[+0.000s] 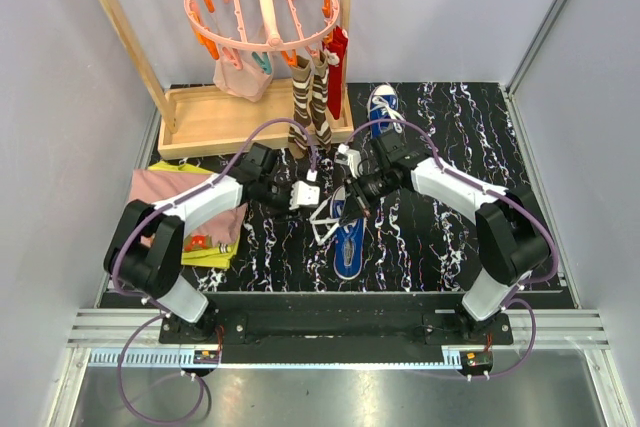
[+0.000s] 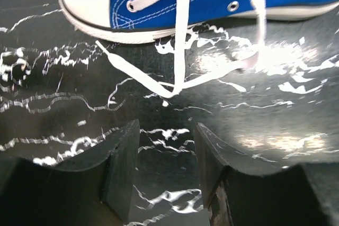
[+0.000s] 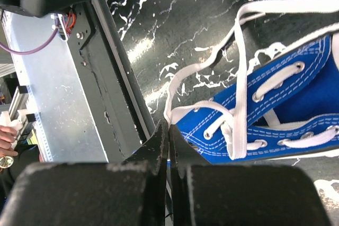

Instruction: Tie the shoes

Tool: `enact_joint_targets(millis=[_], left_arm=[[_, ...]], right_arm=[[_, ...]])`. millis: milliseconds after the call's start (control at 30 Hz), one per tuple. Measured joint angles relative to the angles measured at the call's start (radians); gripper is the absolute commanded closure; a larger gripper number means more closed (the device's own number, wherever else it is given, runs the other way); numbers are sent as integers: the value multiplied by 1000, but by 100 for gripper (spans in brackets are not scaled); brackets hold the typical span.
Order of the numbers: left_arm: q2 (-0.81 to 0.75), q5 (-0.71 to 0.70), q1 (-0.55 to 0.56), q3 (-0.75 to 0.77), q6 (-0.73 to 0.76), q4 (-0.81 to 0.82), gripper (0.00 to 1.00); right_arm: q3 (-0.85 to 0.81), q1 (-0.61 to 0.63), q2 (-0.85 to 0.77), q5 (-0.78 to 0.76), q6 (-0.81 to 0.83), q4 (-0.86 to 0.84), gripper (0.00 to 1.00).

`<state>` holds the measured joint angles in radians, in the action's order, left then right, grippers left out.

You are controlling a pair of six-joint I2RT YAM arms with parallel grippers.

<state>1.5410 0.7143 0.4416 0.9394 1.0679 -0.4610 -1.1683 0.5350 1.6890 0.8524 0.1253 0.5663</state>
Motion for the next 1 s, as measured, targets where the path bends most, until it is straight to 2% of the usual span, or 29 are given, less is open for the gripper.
enact_joint_targets(millis=[267, 767, 1000], left_arm=[[100, -73, 86, 57, 130, -18, 53], [213, -172, 127, 146, 344, -138, 54], [252, -201, 153, 188, 391, -153, 66]], right_arm=[[23, 0, -3, -25, 6, 7, 100], [23, -14, -3, -30, 8, 8, 100], [23, -20, -3, -30, 9, 7, 100]])
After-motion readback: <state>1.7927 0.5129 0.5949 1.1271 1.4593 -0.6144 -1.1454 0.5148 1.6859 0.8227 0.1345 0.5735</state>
